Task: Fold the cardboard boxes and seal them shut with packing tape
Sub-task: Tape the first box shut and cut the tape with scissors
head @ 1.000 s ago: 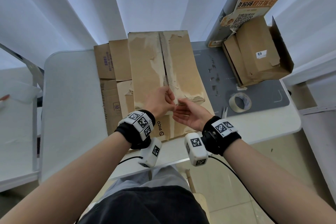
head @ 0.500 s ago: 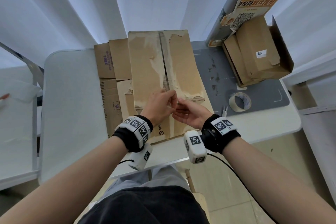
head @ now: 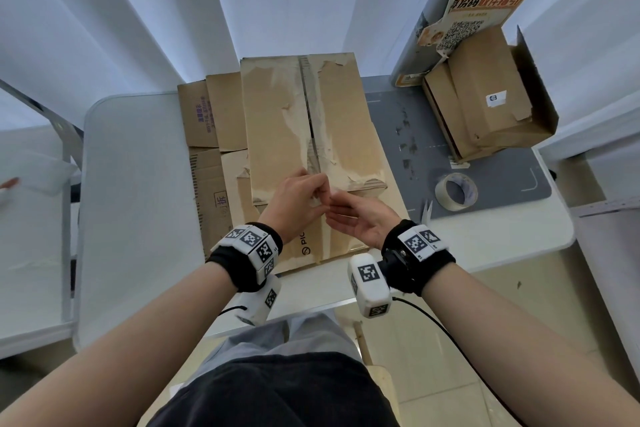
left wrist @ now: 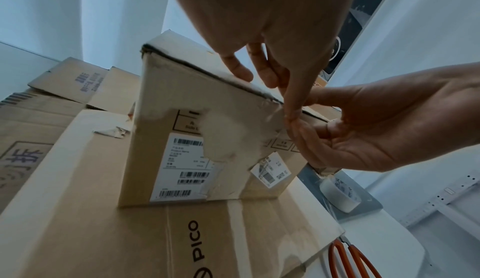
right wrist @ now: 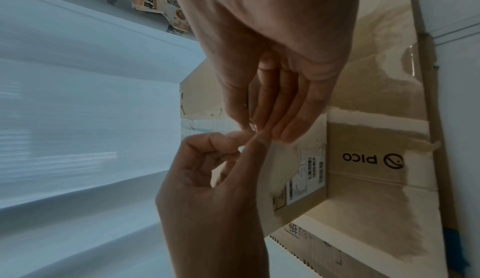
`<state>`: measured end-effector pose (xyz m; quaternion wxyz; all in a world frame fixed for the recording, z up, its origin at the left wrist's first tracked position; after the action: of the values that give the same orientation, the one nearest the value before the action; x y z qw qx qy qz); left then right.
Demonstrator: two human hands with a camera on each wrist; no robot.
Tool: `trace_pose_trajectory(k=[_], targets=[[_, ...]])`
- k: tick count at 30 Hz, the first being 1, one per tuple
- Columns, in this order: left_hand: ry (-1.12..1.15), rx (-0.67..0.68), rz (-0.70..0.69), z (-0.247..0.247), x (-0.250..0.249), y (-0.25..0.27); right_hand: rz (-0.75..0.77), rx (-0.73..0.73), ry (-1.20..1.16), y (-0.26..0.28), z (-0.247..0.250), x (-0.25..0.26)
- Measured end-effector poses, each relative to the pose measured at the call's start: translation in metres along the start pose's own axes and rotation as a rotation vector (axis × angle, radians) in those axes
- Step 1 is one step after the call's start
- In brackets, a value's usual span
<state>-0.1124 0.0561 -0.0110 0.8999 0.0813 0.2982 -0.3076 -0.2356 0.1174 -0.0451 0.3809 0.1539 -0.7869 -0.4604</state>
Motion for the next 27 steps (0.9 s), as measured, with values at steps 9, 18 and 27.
trace_pose_trajectory(k=[9, 18, 27], targets=[[0.116, 0.072, 0.054, 0.012, 0.015, -0.004, -0.025, -0.017, -0.02, 0.001, 0.0, 0.001], [-0.041, 0.284, 0.459, 0.011, 0.027, -0.002, -0.073, -0.02, -0.052, -0.003, 0.0, -0.006], [-0.041, 0.25, 0.617, 0.013, 0.027, -0.001, -0.044, -0.02, -0.085, -0.005, 0.002, -0.007]])
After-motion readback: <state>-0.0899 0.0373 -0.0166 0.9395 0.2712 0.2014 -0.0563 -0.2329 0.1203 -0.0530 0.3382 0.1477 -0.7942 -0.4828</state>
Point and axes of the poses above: each hand's wrist, its own y-axis away from the middle knuckle, its own z-axis out of the back of the hand, x = y × z, the point moved 6 cm from there along -y, towards the middle knuckle, and after that the axes turned 14 degrees about -y, right-handed, at the moved point
